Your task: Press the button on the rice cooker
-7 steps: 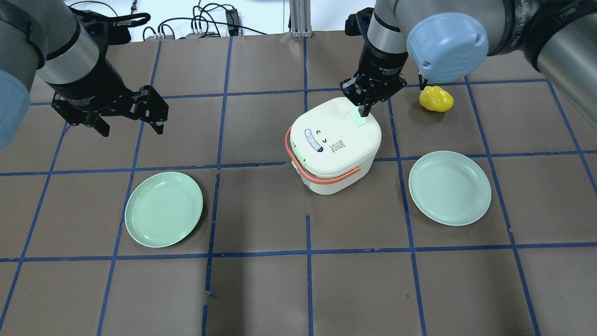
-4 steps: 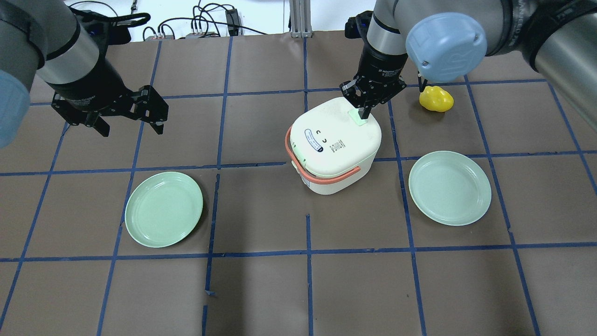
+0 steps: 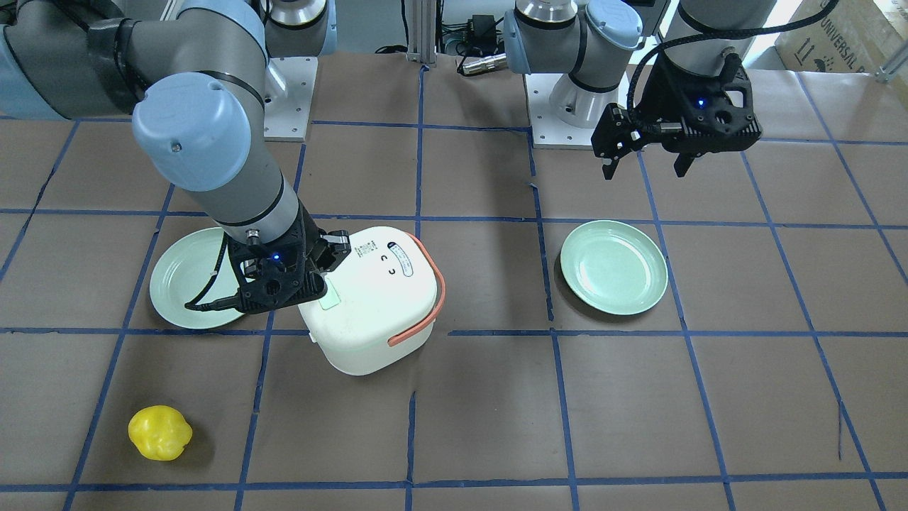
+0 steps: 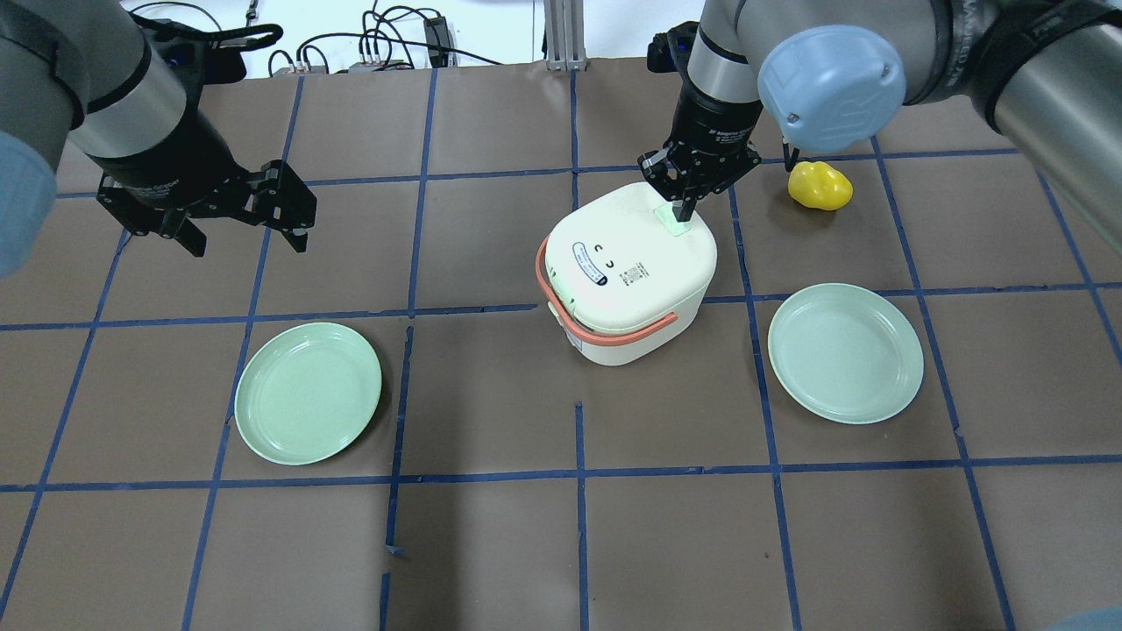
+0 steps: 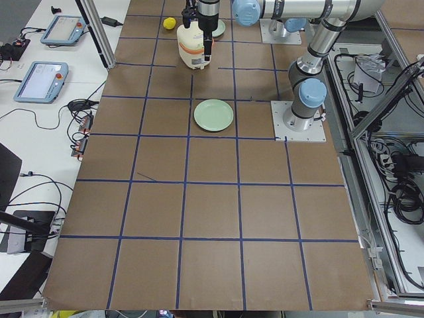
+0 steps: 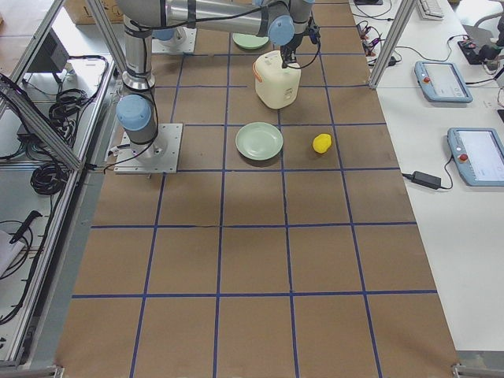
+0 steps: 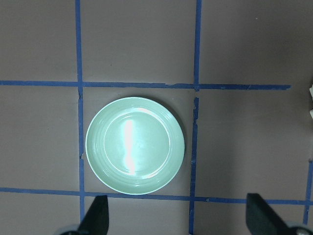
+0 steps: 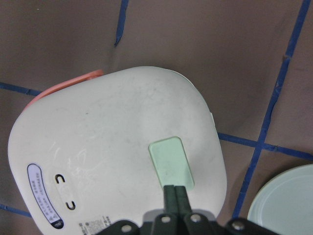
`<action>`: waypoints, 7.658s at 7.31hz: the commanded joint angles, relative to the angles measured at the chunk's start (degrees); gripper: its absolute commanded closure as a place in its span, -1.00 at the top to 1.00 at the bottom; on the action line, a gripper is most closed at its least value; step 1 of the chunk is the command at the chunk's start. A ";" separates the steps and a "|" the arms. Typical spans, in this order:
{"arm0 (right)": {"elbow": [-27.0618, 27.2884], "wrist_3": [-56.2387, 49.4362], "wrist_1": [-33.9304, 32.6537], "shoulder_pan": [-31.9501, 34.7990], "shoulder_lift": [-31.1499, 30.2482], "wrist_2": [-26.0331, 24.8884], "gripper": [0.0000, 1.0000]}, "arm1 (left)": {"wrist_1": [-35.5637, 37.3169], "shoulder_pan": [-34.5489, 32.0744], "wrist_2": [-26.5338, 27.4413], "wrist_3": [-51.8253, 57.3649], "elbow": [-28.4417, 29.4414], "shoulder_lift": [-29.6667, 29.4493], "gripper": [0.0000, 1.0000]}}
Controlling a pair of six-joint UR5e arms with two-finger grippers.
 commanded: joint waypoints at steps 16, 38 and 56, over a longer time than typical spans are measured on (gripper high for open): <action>-2.24 0.00 -1.77 0.07 4.25 0.06 -0.82 | -0.09 0.00 0.00 0.00 0.00 0.00 1.00; -10.16 0.70 5.27 -5.91 -8.05 -3.89 0.96 | 0.00 0.00 0.00 0.00 0.00 0.00 1.00; 2.15 -2.29 11.59 -9.07 -17.11 -4.69 0.97 | 0.00 0.00 0.00 0.00 0.00 0.00 1.00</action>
